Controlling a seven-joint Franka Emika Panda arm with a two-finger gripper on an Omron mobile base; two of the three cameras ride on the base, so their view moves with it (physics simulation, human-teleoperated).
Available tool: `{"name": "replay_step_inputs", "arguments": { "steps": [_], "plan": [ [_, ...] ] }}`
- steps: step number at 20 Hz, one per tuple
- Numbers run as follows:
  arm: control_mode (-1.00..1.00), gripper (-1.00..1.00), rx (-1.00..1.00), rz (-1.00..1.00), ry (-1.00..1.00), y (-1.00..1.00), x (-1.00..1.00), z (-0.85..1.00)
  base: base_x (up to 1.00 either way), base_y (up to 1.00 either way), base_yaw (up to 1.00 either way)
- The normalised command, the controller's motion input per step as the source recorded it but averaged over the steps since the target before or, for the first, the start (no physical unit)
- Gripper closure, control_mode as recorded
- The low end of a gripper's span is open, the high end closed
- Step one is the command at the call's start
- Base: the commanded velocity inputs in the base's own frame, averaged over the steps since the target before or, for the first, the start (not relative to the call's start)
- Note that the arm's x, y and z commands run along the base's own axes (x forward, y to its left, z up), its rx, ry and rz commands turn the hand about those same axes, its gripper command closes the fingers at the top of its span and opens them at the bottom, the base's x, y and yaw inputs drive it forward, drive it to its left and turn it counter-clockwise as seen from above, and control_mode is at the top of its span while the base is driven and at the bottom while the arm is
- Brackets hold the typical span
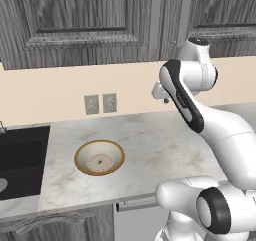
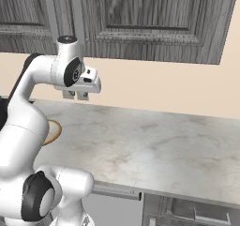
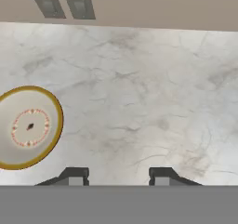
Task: Open the cabinet and setup a tea strainer by placing it in the bowl upright.
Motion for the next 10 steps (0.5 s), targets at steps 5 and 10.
{"name": "replay_step_inputs", "arguments": {
  "steps": [5, 10],
  "plan": [
    [-1.00, -1.00, -0.01, -0.01, -0.11, 0.00, -0.01, 0.02, 0.00, 0.00, 0.00],
    [-1.00, -1.00, 0.00, -0.11, -0.41, 0.00, 0.01, 0.72, 0.00, 0.00, 0.00]
  ]
}}
